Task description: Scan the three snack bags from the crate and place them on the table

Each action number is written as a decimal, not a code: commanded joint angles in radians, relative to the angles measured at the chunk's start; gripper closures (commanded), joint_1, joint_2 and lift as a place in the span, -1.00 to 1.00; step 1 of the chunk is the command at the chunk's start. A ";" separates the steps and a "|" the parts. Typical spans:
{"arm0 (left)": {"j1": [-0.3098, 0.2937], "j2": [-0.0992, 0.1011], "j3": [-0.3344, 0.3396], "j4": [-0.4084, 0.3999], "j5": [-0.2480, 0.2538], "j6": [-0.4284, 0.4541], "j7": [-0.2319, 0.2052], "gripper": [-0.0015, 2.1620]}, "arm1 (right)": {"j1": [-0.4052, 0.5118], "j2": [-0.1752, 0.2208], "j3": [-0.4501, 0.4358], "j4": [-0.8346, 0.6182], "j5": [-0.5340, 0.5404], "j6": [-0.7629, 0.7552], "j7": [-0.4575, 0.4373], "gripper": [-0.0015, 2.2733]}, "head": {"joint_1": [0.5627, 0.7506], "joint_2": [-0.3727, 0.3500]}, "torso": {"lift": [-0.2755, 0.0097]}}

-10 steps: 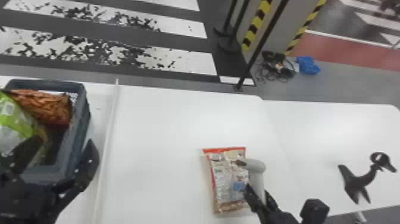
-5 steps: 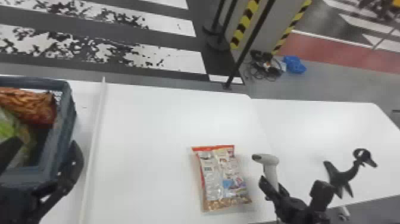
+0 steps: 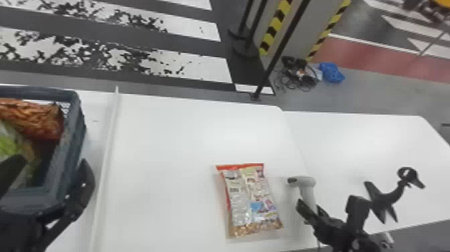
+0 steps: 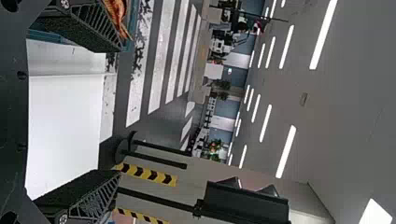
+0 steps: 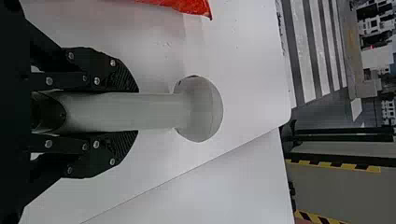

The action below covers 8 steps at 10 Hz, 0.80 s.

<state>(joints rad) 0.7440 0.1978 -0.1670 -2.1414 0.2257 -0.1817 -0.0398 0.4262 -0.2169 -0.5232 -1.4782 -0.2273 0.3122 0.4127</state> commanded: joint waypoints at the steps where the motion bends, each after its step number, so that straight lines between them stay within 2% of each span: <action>1: 0.000 0.000 0.001 0.000 0.000 0.000 0.000 -0.94 | -0.024 -0.018 0.017 0.044 0.039 0.000 0.001 0.94 | 0.41 -0.94 | 0.68; 3: -0.002 0.002 0.003 0.000 -0.003 0.000 0.000 -0.94 | -0.050 -0.038 0.031 0.090 0.082 -0.006 0.001 0.82 | 0.41 -0.94 | 0.68; 4: 0.000 0.002 0.004 -0.002 -0.005 0.000 0.000 -0.94 | -0.061 -0.047 0.032 0.118 0.080 -0.018 0.001 0.47 | 0.41 -0.94 | 0.68; 5: 0.000 0.002 0.004 -0.005 -0.005 0.000 0.000 -0.94 | -0.058 -0.049 0.032 0.121 0.080 -0.043 0.001 -0.51 | 0.41 -0.94 | 0.68; 6: 0.000 0.002 0.003 -0.006 -0.005 0.003 0.000 -0.94 | -0.052 -0.049 0.031 0.114 0.079 -0.061 0.001 -1.00 | 0.41 -0.94 | 0.68; 8: -0.002 0.002 0.001 -0.008 -0.006 0.003 0.000 -0.94 | 0.006 -0.039 0.005 0.022 0.026 -0.077 0.003 -0.98 | 0.41 -0.94 | 0.68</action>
<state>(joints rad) 0.7425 0.1994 -0.1656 -2.1485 0.2195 -0.1786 -0.0393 0.4132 -0.2601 -0.5103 -1.4252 -0.1837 0.2388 0.4160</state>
